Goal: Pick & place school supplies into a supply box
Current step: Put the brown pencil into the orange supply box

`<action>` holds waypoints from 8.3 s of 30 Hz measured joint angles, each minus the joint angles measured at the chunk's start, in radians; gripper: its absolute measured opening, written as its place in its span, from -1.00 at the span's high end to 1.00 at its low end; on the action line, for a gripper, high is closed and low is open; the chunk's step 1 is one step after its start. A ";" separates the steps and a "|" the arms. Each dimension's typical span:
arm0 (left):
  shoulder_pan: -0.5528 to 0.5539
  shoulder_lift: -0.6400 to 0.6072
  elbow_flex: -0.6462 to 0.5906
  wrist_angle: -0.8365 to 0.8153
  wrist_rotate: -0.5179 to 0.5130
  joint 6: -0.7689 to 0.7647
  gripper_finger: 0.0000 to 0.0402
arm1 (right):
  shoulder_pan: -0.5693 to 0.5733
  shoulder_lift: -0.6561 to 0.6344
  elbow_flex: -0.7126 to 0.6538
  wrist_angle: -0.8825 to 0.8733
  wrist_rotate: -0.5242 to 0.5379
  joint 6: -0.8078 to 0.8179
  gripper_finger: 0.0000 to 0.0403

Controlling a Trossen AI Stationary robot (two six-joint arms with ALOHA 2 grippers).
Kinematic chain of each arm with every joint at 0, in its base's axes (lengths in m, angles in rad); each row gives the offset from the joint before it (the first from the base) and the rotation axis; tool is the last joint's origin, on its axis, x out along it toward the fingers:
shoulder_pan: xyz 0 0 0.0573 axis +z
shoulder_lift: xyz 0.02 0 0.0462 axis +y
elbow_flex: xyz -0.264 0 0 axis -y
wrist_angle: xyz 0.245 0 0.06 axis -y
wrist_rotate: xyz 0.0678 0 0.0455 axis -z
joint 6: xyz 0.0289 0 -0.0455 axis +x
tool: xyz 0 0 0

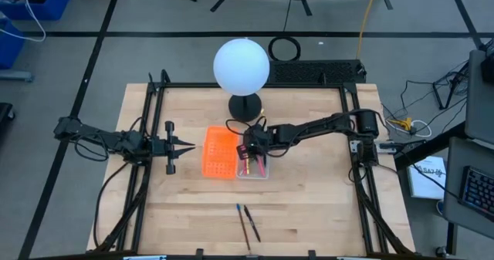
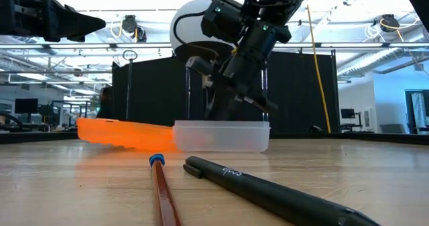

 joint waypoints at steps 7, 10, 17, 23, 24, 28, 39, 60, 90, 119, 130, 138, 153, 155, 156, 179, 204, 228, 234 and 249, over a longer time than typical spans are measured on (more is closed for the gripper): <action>0.000 0.000 0.000 -0.009 0.000 -0.001 0.77 | 0.033 -0.120 -0.001 -0.035 0.067 -0.297 0.48; 0.000 0.000 0.000 0.016 0.000 0.009 0.77 | 0.098 -0.199 -0.033 -0.025 0.174 -0.485 0.62; 0.000 0.000 0.000 0.026 -0.004 0.019 0.77 | 0.237 -0.406 -0.323 0.327 0.317 -0.776 0.95; 0.001 0.000 0.000 0.011 -0.032 -0.005 0.77 | 0.275 -0.495 -0.611 0.865 0.341 -0.822 0.99; 0.001 0.000 0.000 0.012 -0.045 0.001 0.77 | 0.273 -0.498 -0.641 0.917 0.344 -0.833 0.99; 0.001 0.000 0.000 0.050 -0.079 0.030 0.77 | 0.267 -0.498 -0.714 0.994 0.343 -0.870 1.00; 0.028 0.098 0.001 0.051 -0.186 -0.146 0.77 | 0.253 -0.497 -0.785 1.025 0.341 -0.920 1.00; -0.053 0.531 0.001 0.041 -0.165 -0.409 0.77 | 0.252 -0.497 -0.784 1.169 0.182 -1.240 1.00; -0.261 1.644 1.230 -0.569 0.015 0.024 0.97 | 0.222 -0.497 -0.784 1.206 0.182 -1.271 1.00; -0.308 1.780 1.353 -0.720 0.185 0.129 0.22 | 0.282 -0.497 -0.784 1.130 0.182 -1.205 1.00; -0.266 1.780 1.353 -0.737 0.221 0.200 0.40 | 0.282 -0.497 -0.784 1.124 0.182 -1.204 1.00; -0.224 1.791 1.352 -0.809 0.212 0.287 0.40 | 0.282 -0.497 -0.784 1.122 0.182 -1.201 1.00; -0.195 1.832 1.353 -0.804 0.269 0.385 0.40 | 0.282 -0.497 -0.784 1.121 0.182 -1.203 1.00; -0.189 1.842 1.356 -0.803 0.272 0.376 0.40 | 0.282 -0.497 -0.784 1.121 0.182 -1.203 1.00; -0.185 1.848 1.357 -0.804 0.277 0.372 0.40 | 0.282 -0.497 -0.784 1.118 0.182 -1.203 1.00; -0.189 1.848 1.353 -0.843 0.246 0.530 0.83 | 0.282 -0.497 -0.784 1.100 0.182 -1.176 1.00; 0.038 1.592 1.350 -0.973 -0.160 1.095 0.93 | 0.282 -0.497 -0.794 1.064 0.182 -1.132 1.00; 0.417 1.588 1.351 -0.940 0.188 1.483 0.92 | 0.274 -0.497 -0.961 1.214 0.183 -1.228 1.00; 0.439 1.650 1.351 -0.917 0.199 1.569 0.95 | 0.274 -0.497 -0.961 1.209 0.183 -1.240 1.00; 0.479 1.710 1.352 -0.907 0.255 1.637 0.90 | 0.273 -0.497 -0.961 1.228 0.188 -1.234 1.00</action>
